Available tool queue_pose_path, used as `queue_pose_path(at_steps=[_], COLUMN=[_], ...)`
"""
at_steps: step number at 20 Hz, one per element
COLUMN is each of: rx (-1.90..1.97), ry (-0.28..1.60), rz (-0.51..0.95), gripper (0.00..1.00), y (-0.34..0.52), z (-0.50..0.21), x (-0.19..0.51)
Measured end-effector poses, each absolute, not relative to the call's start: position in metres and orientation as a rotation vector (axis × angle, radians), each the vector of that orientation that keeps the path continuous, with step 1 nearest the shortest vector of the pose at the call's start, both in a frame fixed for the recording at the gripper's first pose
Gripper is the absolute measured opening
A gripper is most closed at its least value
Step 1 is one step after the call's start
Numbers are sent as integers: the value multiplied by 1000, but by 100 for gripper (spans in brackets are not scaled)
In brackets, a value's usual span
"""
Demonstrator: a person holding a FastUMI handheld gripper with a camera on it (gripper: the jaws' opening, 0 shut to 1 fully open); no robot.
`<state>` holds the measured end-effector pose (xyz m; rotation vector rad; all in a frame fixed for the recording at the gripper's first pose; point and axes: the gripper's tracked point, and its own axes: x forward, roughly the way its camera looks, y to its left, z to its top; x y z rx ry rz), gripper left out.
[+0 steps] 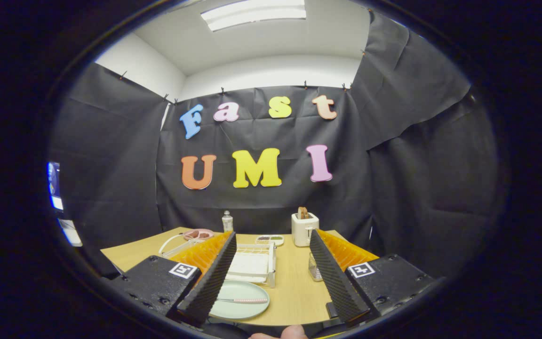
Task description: Take the plate from the dish rack, then take the spoon from the basket and place it into the plate.
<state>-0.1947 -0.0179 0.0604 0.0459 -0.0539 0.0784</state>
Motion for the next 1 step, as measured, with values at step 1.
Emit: queue_pose_path(at_steps=[1], rx=[46], ry=[-44], rz=[85], gripper=[100], y=[-19], z=[59], x=[-195])
